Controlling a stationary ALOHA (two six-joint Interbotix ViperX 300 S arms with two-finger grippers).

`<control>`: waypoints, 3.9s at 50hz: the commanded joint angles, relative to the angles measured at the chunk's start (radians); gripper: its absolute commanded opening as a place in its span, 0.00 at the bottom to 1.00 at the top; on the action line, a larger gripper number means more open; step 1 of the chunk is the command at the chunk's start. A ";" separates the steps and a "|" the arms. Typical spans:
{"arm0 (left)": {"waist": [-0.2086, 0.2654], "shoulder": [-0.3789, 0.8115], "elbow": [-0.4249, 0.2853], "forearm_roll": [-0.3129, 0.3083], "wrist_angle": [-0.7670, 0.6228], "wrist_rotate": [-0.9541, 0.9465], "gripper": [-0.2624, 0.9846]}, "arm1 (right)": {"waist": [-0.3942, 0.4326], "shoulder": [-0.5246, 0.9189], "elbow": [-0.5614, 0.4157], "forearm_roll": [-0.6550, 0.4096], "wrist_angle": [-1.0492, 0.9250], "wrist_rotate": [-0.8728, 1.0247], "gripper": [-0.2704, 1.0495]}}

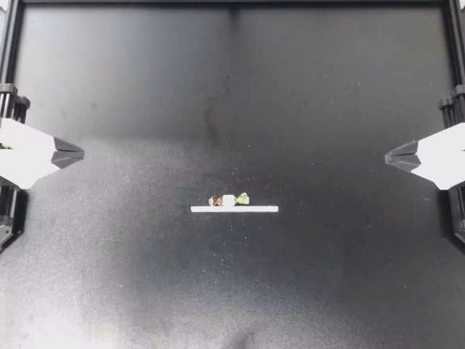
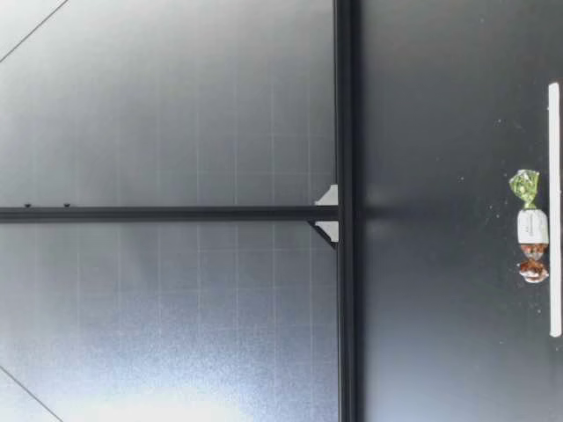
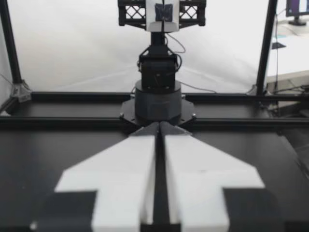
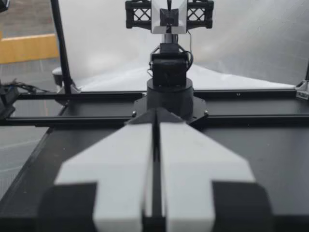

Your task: Pick up the candy and unwrap it.

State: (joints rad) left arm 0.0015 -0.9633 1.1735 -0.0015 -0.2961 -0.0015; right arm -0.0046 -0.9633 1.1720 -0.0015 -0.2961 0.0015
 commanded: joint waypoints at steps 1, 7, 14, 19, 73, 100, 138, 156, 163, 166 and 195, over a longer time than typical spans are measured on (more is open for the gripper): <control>0.006 0.009 -0.008 -0.002 -0.017 0.011 0.13 | 0.003 0.003 -0.014 -0.002 -0.008 0.000 0.14; 0.006 0.009 -0.005 -0.002 -0.041 0.009 0.11 | 0.003 -0.003 -0.031 -0.005 -0.048 -0.003 0.11; 0.006 0.012 0.014 -0.002 -0.061 0.011 0.11 | 0.003 0.031 -0.044 -0.005 -0.140 -0.008 0.11; 0.006 0.018 0.028 -0.002 -0.077 0.011 0.11 | -0.012 0.098 -0.075 -0.005 -0.155 -0.006 0.11; 0.006 0.089 0.071 -0.002 -0.092 0.011 0.11 | -0.061 1.051 -0.589 -0.003 0.523 0.005 0.60; 0.006 0.089 0.072 -0.002 -0.092 0.011 0.11 | -0.077 1.175 -0.623 -0.005 0.523 0.011 0.60; 0.006 0.089 0.083 -0.002 -0.092 0.009 0.11 | -0.086 1.239 -0.650 -0.005 0.563 0.008 0.38; 0.006 0.114 0.080 -0.002 -0.092 0.000 0.11 | -0.086 1.200 -0.667 -0.005 0.578 0.005 0.06; 0.006 0.175 0.066 -0.002 -0.092 0.000 0.13 | -0.086 1.135 -0.666 0.000 0.591 0.014 0.06; 0.006 0.204 0.057 -0.002 -0.092 0.000 0.15 | -0.086 1.098 -0.666 0.003 0.603 0.023 0.06; 0.006 0.561 -0.067 -0.002 -0.328 0.091 0.62 | -0.055 0.782 -0.606 0.005 0.581 0.156 0.06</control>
State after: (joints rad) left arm 0.0061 -0.4464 1.1428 -0.0031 -0.5584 0.0690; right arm -0.0767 -0.1411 0.5752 0.0015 0.3114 0.1565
